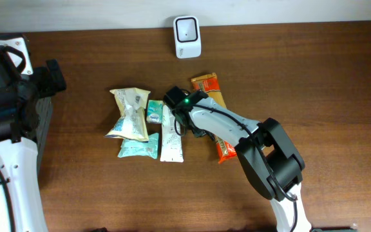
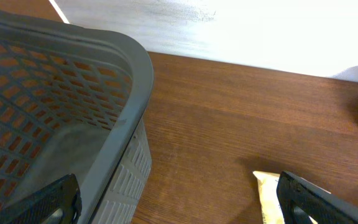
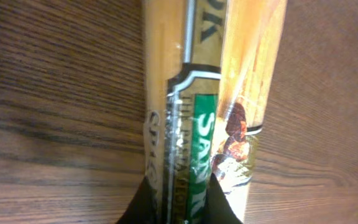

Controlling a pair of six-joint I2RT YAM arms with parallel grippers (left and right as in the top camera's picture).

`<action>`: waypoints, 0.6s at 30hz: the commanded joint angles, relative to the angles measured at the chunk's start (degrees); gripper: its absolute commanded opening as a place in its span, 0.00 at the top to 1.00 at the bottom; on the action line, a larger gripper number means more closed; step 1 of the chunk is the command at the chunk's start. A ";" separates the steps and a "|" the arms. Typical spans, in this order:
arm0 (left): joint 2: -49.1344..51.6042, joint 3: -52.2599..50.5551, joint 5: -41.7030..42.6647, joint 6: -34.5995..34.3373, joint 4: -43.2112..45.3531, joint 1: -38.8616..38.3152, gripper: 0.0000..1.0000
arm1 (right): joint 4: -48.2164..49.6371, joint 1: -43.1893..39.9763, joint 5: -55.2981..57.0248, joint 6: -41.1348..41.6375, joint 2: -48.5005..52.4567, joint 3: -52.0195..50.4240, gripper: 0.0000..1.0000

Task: Scan the item barcode
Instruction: 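Lift and rotate the spaghetti pack with the right gripper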

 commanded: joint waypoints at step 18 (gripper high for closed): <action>-0.85 0.46 0.63 -0.57 0.07 0.11 0.01 | 18.69 -24.55 -74.84 -10.21 -9.18 -16.00 0.96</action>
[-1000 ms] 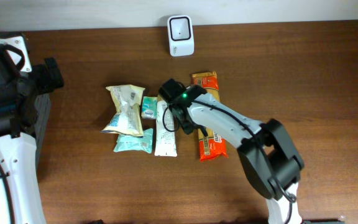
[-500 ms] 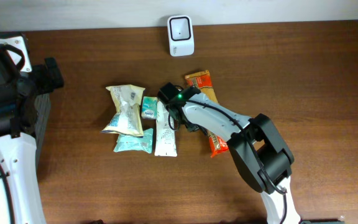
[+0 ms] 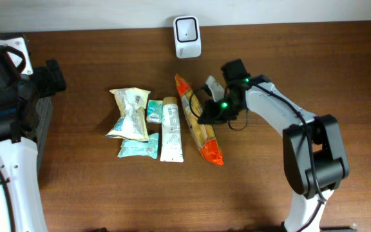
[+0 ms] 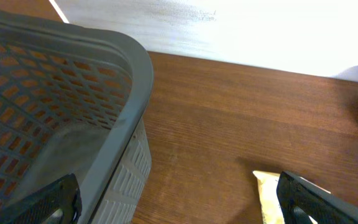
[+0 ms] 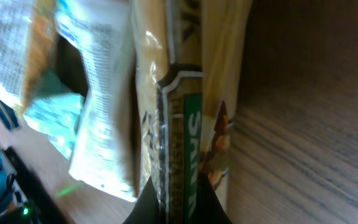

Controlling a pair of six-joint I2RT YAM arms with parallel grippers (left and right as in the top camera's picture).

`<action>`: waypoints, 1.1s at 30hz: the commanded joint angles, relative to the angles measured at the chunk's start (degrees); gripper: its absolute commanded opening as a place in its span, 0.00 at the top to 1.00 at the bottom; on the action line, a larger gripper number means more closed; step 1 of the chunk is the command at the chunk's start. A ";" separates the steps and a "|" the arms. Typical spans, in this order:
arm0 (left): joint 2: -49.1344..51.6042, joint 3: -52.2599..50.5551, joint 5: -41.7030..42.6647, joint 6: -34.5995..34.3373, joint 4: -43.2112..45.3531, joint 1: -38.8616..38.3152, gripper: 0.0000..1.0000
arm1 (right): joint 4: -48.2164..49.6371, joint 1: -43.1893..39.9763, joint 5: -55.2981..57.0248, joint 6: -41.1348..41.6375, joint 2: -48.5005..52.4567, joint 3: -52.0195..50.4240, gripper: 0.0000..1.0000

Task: Scan the item barcode
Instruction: 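Lift and rotate the spaghetti pack with the right gripper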

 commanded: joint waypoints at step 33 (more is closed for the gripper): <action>-0.85 0.46 0.63 -0.57 0.13 0.11 0.01 | -6.60 2.05 33.46 2.36 -0.07 -0.79 0.70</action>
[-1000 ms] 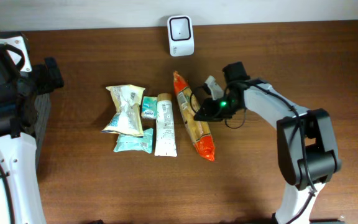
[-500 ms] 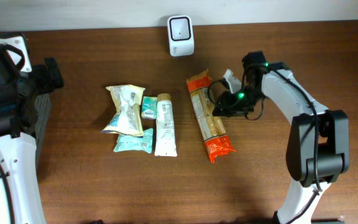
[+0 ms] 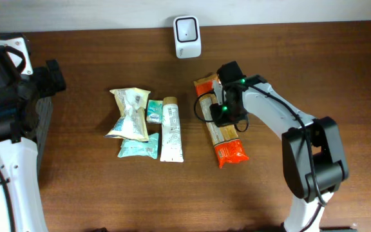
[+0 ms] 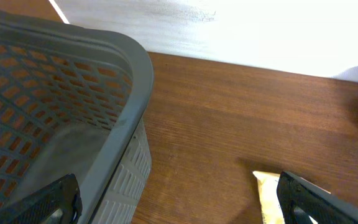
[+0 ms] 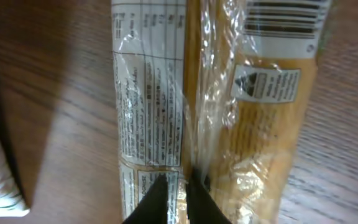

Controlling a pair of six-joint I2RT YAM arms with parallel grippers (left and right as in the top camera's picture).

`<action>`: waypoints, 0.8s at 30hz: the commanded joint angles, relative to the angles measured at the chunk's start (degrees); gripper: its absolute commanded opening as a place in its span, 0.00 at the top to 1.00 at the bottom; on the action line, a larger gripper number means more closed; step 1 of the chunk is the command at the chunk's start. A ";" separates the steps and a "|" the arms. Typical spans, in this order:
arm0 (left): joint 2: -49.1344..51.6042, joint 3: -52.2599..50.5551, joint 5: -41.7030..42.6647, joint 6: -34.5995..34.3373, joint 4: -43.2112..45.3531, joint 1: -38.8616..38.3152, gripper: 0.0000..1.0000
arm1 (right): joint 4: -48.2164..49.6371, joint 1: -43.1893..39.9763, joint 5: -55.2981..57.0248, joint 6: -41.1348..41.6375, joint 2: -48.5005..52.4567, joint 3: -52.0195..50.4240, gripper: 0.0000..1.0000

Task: Scan the item barcode
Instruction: 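Lift and rotate the spaghetti pack with the right gripper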

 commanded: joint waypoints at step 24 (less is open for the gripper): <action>-0.83 0.46 0.63 -0.57 0.07 0.11 0.01 | -5.03 -14.51 -26.60 -21.46 0.35 -9.38 0.09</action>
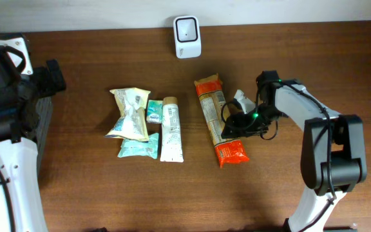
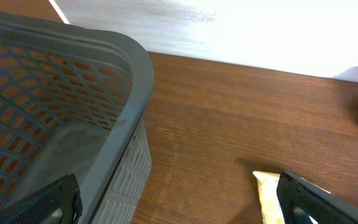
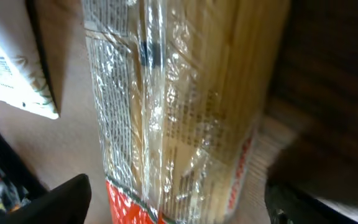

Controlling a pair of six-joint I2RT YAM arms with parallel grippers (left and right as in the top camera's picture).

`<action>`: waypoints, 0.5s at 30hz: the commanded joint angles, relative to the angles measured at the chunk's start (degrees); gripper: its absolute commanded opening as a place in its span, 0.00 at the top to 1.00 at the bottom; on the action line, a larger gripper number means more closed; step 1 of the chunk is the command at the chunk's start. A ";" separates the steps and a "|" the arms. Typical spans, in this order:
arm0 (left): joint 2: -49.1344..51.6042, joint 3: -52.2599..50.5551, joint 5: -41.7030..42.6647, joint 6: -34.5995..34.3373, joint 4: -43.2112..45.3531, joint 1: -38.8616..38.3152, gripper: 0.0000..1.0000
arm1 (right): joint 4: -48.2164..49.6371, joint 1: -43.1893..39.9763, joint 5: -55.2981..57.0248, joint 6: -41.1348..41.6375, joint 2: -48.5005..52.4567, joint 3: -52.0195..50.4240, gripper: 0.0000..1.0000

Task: Scan the item barcode
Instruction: 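Lift and rotate the spaghetti pack with the right gripper, then raise the spaghetti pack with the right gripper up to the white scanner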

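The long orange pasta packet (image 1: 216, 115) lies flat on the table, its printed label side up, below the white scanner (image 1: 187, 28). My right gripper (image 1: 236, 123) is open just right of the packet's middle. In the right wrist view the packet (image 3: 185, 106) fills the frame, with the fingers of the gripper (image 3: 179, 200) spread wide at either side of it and not touching it. My left gripper (image 2: 182, 199) is open at the far left, by the basket, with nothing in it.
A cream pouch (image 1: 129, 113), a small teal packet (image 1: 154, 111), a white tube (image 1: 171, 129) and a teal sachet (image 1: 137, 148) lie left of the pasta. A grey mesh basket (image 2: 73, 93) stands at the table's left edge.
My right gripper was shut on the pasta packet; now it is open and has drawn back to the right. The packet lies free on the table. The left arm has not moved.
My right gripper was shut on the pasta packet lying front side up. Then it held the packet on edge close to the white tube. Later the packet lay back side up with its barcode showing, still gripped. Now it has been let go.
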 commanded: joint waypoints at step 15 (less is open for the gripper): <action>-0.83 0.46 0.63 -0.57 0.04 0.11 0.01 | 8.02 -0.59 -9.16 0.72 4.26 -4.39 0.96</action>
